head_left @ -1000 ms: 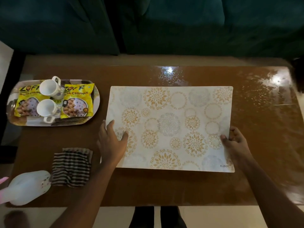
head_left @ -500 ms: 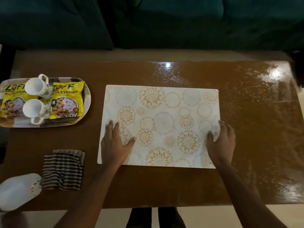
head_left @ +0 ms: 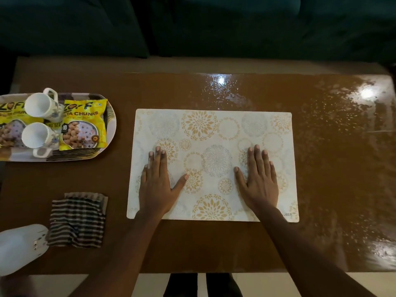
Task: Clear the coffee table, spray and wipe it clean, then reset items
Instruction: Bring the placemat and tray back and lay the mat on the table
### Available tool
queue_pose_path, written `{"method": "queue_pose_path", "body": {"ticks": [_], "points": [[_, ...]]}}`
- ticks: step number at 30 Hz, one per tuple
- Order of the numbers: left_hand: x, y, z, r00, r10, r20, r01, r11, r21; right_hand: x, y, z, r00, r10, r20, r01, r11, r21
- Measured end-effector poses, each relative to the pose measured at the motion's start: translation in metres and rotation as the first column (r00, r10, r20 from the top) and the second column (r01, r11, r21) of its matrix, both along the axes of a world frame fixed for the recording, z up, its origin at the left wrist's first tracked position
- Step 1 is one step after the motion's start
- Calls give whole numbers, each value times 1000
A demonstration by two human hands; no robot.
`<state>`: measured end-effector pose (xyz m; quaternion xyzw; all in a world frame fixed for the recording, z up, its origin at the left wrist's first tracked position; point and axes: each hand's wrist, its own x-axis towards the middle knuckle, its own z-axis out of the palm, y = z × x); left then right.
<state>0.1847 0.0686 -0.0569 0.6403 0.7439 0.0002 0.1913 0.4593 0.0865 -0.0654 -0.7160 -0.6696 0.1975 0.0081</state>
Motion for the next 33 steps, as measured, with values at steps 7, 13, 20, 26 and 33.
{"method": "queue_pose_path", "body": {"ticks": [7, 13, 20, 26, 33], "points": [[1, -8, -3, 1000, -12, -12, 12, 1000, -11, 2, -2, 0, 1000, 4, 0, -4, 1000, 5], [0, 1, -5, 1000, -14, -14, 14, 1000, 1, 3, 8, -1, 999, 25, 22, -25, 1000, 19], [-1, 0, -6, 1000, -21, -16, 21, 1000, 18, -3, 3, -3, 1000, -1, 20, 0, 1000, 29], [-5, -4, -5, 999, -49, -18, 50, 998, 26, -3, -2, -5, 1000, -4, 24, 3, 999, 39], [-3, -6, -6, 999, -44, -24, 44, 999, 22, -1, -2, -6, 1000, 8, 21, -8, 999, 41]]}}
